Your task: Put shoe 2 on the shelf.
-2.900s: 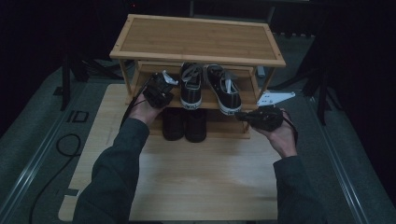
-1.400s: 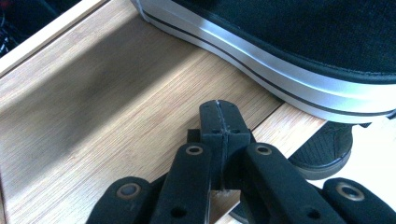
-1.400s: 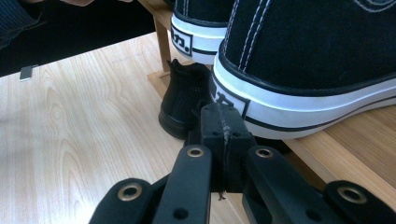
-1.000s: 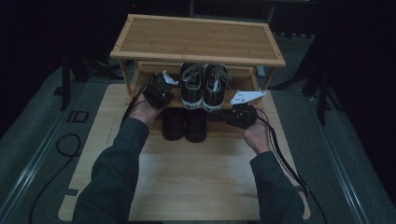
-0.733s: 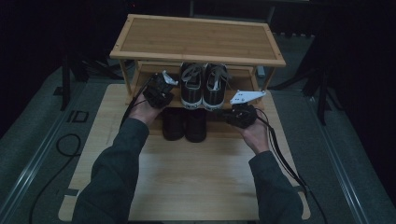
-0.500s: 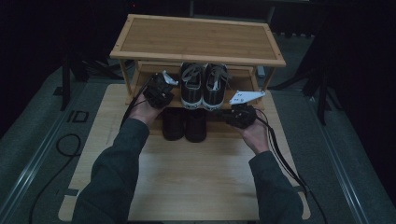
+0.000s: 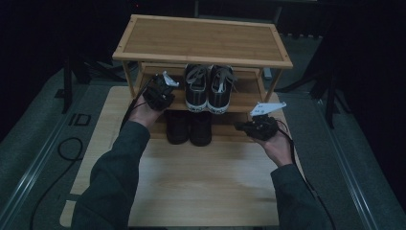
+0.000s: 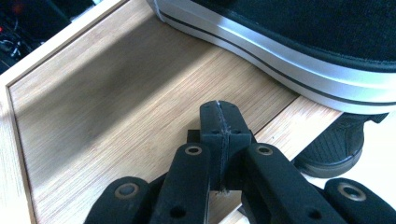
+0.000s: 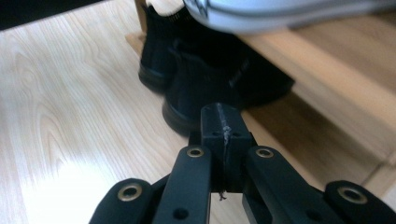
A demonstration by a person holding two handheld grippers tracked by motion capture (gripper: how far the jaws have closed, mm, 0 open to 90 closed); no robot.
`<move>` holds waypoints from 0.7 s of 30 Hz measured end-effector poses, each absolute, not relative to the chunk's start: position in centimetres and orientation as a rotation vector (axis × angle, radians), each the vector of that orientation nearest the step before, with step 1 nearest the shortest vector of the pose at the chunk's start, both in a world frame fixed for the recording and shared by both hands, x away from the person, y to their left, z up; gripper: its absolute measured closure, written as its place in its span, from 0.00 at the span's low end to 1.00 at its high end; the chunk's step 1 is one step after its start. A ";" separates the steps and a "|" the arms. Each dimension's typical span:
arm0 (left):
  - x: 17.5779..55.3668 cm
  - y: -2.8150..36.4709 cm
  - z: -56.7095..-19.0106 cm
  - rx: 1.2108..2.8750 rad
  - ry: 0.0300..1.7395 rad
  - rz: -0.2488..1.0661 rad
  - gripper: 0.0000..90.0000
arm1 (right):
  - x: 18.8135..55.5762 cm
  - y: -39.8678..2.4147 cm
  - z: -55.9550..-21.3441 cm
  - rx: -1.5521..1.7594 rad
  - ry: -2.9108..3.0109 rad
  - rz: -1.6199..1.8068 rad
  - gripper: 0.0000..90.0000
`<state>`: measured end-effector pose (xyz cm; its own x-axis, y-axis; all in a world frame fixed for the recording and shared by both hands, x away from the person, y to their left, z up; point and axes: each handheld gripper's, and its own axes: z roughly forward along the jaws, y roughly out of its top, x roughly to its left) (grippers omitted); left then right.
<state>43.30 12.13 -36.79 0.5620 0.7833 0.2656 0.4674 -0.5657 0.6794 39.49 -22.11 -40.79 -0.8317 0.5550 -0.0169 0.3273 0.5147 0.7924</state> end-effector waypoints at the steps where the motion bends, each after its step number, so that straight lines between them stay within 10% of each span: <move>1: 43.3 12.2 -36.9 2.254 0.997 0.758 1.00 | 39.4 -22.6 -41.1 0.762 2.493 1.204 1.00; 21: 42.8 14.4 -37.1 2.224 1.016 0.751 1.00 | 39.1 -25.0 -42.7 0.862 2.536 1.123 1.00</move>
<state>42.77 14.39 -37.06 0.5524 0.7953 0.2497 0.4717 -0.5452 0.6930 39.15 -24.99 -42.75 -0.7980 0.6022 0.0207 0.4202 0.5315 0.7355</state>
